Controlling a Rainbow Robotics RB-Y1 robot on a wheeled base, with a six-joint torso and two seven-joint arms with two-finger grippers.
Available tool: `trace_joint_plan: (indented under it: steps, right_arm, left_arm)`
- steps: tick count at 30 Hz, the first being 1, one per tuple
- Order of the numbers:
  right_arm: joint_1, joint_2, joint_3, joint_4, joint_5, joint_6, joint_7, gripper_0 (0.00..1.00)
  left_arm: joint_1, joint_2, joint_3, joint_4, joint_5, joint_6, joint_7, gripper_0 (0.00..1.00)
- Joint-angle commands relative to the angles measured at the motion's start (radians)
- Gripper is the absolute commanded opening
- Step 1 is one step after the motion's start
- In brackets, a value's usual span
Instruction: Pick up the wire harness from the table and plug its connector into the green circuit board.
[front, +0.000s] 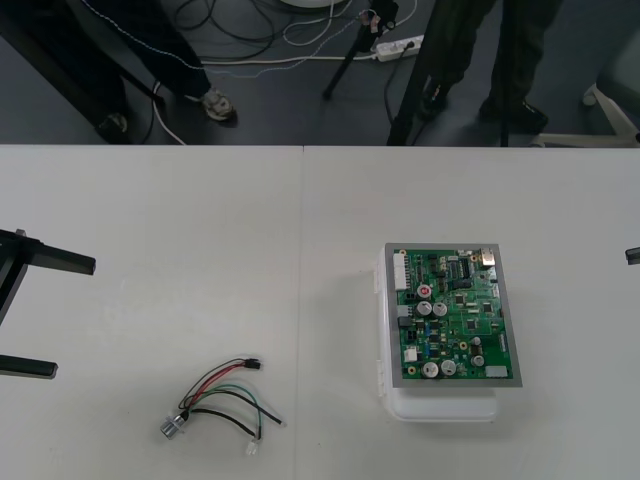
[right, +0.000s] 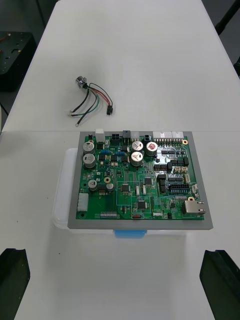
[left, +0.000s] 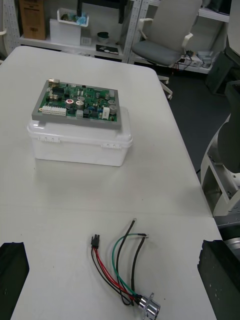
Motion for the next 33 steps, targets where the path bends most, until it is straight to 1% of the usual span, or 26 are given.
trace_joint_plan:
  steps: [1, 33]
  right_arm:
    - [0.012, 0.008, -0.026, -0.018, 0.000, -0.005, 0.003, 1.00]
    - [0.012, 0.008, -0.026, -0.018, 0.000, -0.005, 0.003, 1.00]
  left_arm:
    - [0.023, 0.046, 0.031, -0.023, 0.017, -0.042, -0.008, 1.00]
    - [0.023, 0.046, 0.031, -0.023, 0.017, -0.042, -0.008, 1.00]
